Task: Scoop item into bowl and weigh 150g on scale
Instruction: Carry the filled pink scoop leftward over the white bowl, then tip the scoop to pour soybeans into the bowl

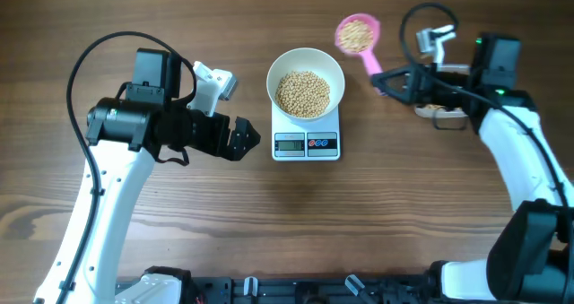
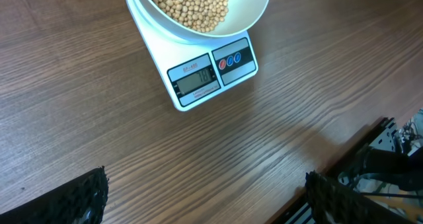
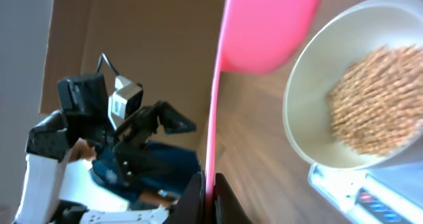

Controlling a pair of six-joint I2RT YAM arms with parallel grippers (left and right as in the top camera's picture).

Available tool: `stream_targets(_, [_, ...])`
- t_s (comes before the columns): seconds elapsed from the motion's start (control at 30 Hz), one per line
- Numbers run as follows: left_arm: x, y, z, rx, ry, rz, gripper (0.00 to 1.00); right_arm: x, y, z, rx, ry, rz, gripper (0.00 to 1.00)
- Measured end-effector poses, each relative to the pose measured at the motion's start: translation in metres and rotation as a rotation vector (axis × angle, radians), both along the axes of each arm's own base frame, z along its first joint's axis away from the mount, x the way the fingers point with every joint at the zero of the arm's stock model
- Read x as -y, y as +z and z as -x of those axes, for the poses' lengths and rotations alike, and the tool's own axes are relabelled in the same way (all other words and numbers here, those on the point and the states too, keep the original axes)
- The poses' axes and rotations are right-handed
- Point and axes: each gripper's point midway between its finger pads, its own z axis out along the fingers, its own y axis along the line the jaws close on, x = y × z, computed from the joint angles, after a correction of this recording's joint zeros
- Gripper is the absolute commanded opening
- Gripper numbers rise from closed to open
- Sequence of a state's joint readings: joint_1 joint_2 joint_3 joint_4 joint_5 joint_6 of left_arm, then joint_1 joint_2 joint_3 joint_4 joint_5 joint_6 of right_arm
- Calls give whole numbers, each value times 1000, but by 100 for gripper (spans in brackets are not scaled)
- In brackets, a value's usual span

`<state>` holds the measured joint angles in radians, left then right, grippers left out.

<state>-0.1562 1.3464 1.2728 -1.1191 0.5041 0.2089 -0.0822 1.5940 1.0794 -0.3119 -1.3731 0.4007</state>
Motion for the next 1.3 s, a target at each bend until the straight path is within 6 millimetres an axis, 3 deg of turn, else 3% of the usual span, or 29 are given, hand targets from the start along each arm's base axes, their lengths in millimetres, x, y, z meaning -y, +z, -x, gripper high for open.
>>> stream_targets(0.13, [0, 0, 0, 0, 0, 0, 100, -22, -5, 5, -42, 30, 23, 4])
stream_targets(0.33, [0, 0, 0, 0, 0, 0, 100, -27, -18, 1, -85, -12, 89, 5])
stream_targets(0.63, [0, 0, 0, 0, 0, 0, 100, -57, -43, 8, -77, -5, 234, 4])
stream_targets(1.07, [0, 0, 0, 0, 0, 0, 100, -54, -89, 16, -30, -21, 535, 4])
stream_targets(1.3, [0, 0, 0, 0, 0, 0, 100, -54, -83, 11, 80, -11, 737, 5])
